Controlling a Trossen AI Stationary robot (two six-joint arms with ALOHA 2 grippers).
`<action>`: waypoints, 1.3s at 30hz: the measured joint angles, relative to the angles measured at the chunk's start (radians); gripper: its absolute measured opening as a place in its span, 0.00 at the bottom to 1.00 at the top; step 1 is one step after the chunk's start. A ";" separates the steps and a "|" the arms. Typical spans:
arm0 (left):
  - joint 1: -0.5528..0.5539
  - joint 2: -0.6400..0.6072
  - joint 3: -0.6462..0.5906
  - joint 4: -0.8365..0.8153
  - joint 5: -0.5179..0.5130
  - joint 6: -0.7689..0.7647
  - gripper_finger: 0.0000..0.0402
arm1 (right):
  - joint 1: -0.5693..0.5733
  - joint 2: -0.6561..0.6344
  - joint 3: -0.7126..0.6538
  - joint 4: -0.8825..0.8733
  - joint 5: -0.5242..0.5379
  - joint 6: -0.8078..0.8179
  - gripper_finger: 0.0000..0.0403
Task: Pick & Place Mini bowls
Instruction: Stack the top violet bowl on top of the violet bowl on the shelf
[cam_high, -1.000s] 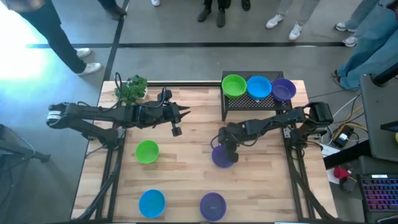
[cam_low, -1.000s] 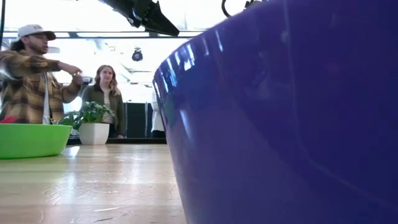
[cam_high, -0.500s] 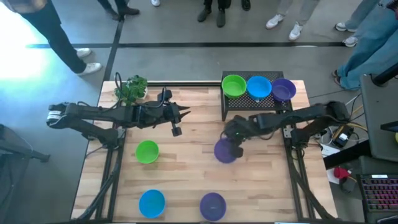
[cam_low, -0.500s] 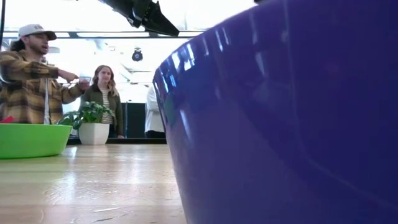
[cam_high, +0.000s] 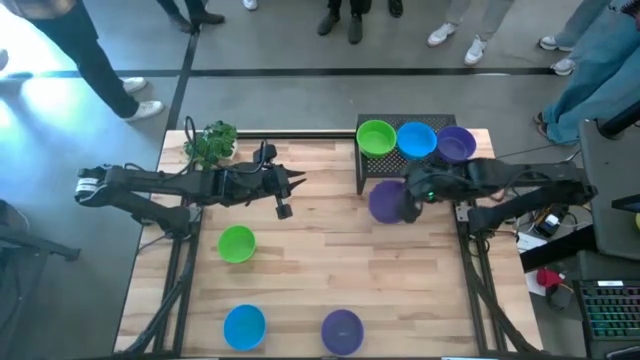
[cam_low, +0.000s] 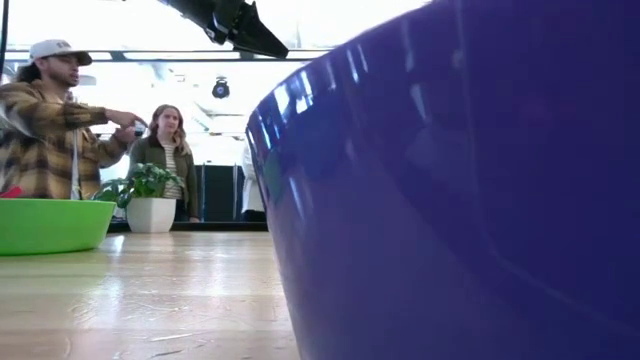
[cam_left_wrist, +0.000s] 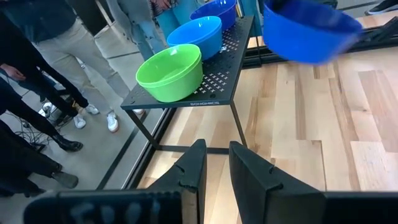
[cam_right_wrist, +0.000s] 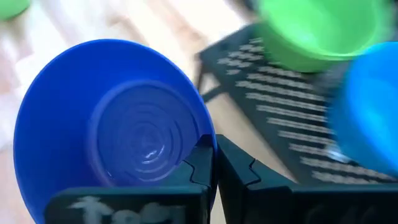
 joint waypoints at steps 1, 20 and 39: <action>0.000 0.000 0.000 0.001 0.000 0.000 0.16 | 0.000 -0.012 0.017 -0.034 0.024 0.021 0.02; 0.000 0.000 0.000 0.000 0.004 0.003 0.16 | -0.148 -0.083 0.269 -0.522 0.333 0.263 0.02; 0.000 0.000 0.000 -0.003 0.010 0.003 0.16 | -0.476 -0.095 0.240 -0.520 0.400 0.132 0.02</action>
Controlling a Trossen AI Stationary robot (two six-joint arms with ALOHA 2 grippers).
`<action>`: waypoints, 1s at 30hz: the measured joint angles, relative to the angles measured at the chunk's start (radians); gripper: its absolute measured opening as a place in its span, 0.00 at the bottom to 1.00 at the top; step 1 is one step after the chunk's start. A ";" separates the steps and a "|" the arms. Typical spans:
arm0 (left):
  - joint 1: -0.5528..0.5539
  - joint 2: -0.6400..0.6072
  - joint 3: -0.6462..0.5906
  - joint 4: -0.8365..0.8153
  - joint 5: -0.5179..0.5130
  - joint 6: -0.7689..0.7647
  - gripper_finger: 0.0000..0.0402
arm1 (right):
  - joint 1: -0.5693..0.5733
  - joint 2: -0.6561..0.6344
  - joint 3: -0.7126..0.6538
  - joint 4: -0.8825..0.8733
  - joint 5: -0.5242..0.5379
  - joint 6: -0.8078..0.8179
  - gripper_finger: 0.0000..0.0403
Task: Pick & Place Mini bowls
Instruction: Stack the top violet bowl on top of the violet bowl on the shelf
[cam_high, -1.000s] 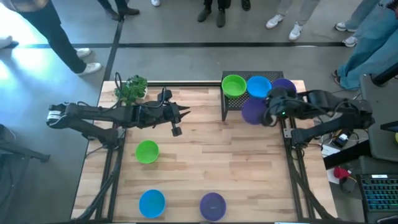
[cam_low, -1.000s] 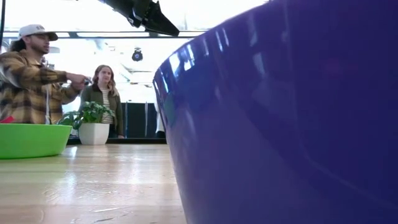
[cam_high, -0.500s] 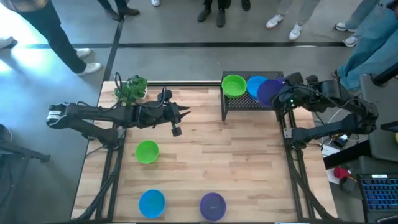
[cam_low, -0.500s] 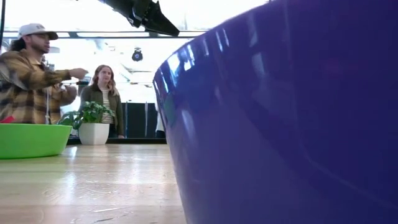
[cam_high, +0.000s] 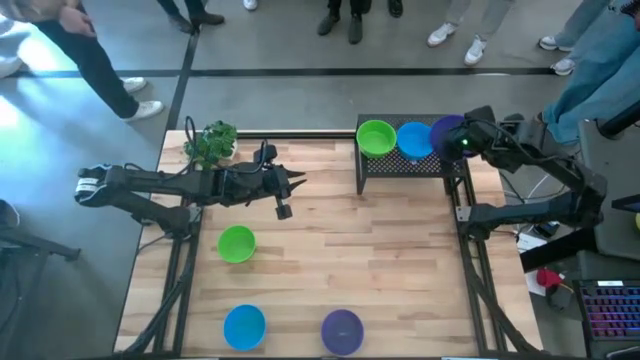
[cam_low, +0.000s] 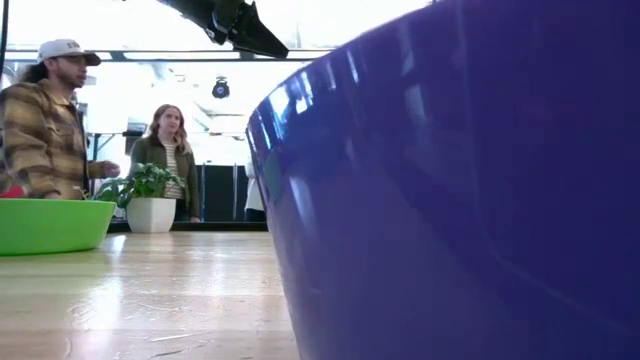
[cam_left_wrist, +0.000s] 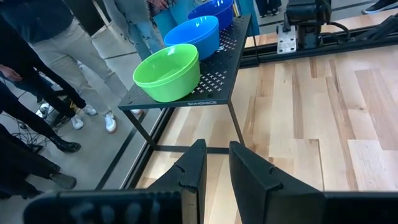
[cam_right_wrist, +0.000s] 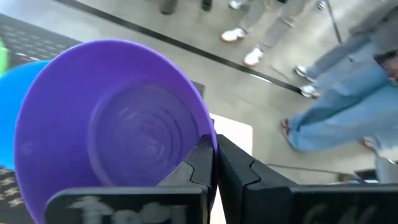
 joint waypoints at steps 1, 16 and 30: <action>0.000 0.000 0.000 0.000 0.000 0.000 0.16 | -0.017 0.000 -0.007 0.000 0.000 -0.004 0.02; 0.000 0.000 0.000 0.000 -0.001 0.000 0.16 | -0.110 0.003 -0.123 0.011 0.023 -0.025 0.02; 0.000 0.000 0.000 0.000 -0.002 -0.002 0.16 | -0.109 0.003 -0.138 0.016 -0.012 -0.022 0.02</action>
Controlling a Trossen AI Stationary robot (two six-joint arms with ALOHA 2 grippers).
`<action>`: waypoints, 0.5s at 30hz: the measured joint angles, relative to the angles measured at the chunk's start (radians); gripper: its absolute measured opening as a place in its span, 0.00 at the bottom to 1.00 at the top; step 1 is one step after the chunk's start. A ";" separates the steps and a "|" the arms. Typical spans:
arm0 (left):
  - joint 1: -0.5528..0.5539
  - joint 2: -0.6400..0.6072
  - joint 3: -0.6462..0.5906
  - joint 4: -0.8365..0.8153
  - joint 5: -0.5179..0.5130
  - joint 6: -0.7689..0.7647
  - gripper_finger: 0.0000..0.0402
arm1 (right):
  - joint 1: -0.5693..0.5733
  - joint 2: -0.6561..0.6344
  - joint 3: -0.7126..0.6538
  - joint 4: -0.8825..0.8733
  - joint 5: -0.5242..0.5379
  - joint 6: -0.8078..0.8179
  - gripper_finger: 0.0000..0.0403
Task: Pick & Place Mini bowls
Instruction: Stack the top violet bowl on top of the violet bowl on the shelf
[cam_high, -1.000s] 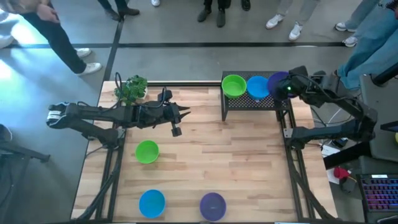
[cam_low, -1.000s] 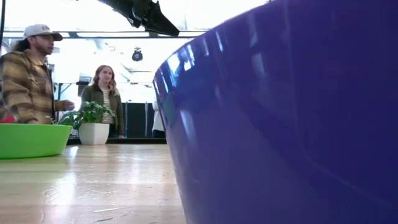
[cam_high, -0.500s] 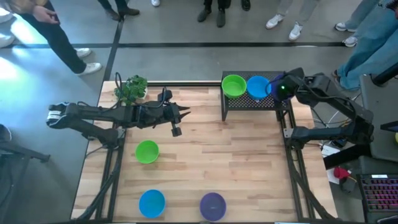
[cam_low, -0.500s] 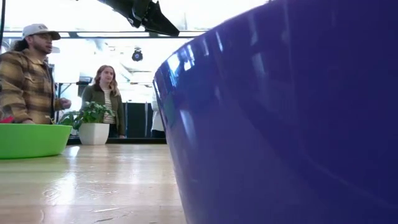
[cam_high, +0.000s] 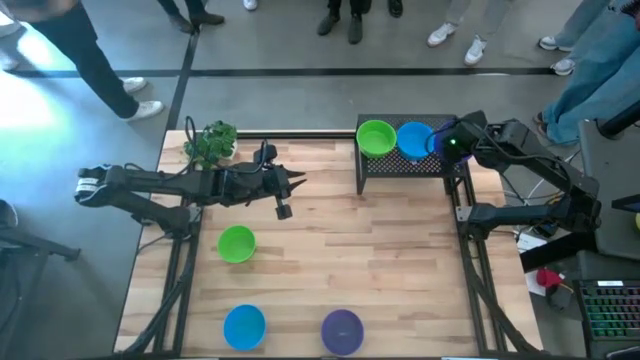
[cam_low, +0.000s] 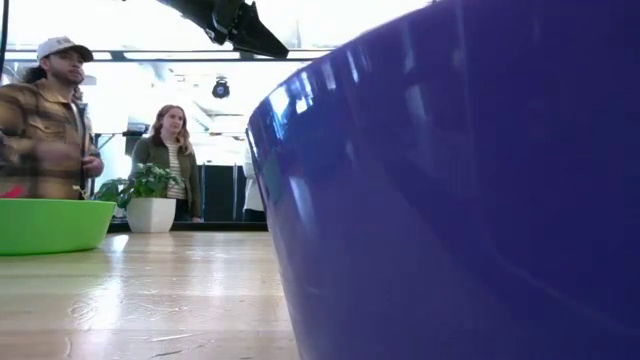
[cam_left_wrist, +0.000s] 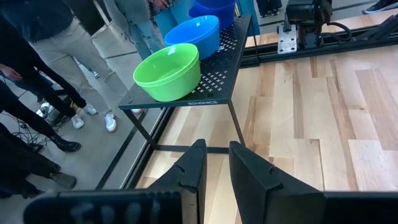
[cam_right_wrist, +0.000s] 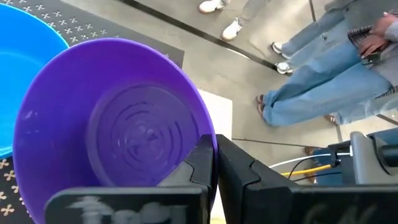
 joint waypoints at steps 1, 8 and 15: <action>0.000 0.000 0.000 0.000 0.000 0.000 0.16 | 0.000 0.000 -0.002 0.001 0.000 0.000 0.02; 0.000 0.000 0.000 0.000 0.000 -0.002 0.16 | 0.000 0.000 -0.003 0.001 0.000 -0.006 0.02; 0.000 0.000 0.000 0.000 0.000 -0.002 0.16 | 0.000 0.000 -0.003 0.006 0.008 -0.011 0.02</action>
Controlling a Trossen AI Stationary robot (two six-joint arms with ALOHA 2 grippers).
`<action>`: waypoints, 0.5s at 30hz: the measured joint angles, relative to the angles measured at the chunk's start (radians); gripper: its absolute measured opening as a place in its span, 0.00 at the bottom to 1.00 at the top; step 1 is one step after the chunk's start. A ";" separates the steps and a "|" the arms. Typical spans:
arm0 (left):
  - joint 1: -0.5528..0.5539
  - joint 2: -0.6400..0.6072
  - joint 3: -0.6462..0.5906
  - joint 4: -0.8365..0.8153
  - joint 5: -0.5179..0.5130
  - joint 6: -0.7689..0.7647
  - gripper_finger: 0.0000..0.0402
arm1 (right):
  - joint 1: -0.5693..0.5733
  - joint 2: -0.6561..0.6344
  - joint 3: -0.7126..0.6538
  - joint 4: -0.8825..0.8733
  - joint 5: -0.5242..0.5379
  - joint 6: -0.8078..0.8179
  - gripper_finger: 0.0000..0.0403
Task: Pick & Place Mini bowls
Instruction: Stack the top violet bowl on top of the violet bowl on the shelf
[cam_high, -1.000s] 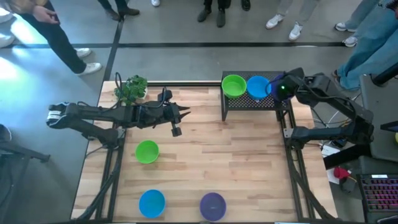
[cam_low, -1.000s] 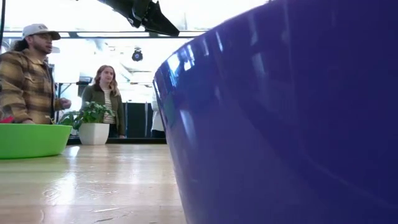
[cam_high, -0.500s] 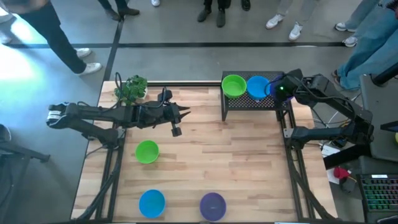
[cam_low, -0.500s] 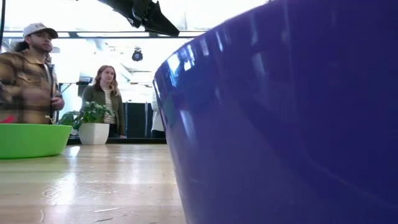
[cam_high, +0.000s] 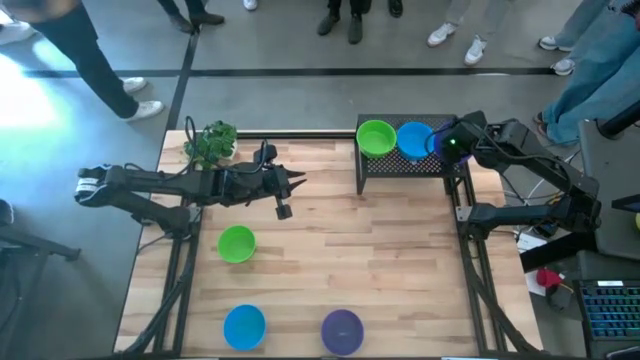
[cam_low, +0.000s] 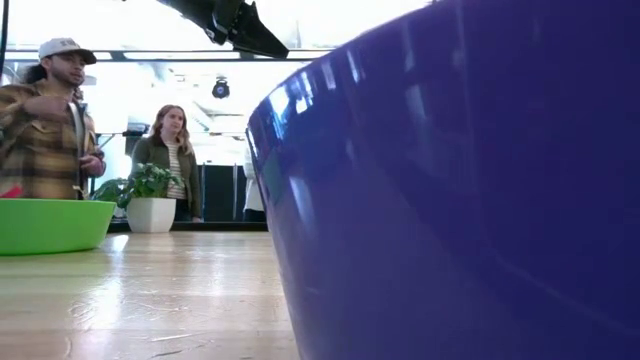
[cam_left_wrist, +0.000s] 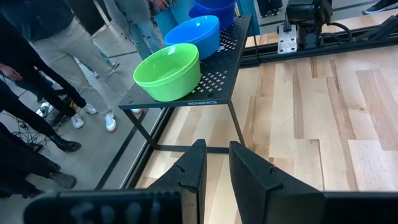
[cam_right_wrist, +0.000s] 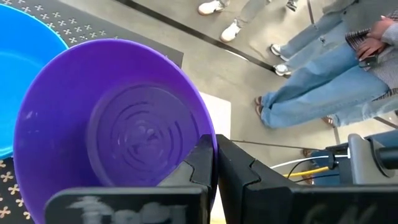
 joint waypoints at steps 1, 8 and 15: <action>0.000 0.000 0.000 0.000 0.000 0.000 0.16 | 0.000 0.000 0.000 0.003 0.000 0.000 0.02; 0.000 0.000 0.000 0.000 0.000 0.000 0.16 | 0.000 0.000 0.000 0.013 0.001 0.000 0.03; 0.000 0.000 0.000 0.000 0.000 0.000 0.16 | 0.000 0.000 -0.002 0.015 0.015 0.000 0.14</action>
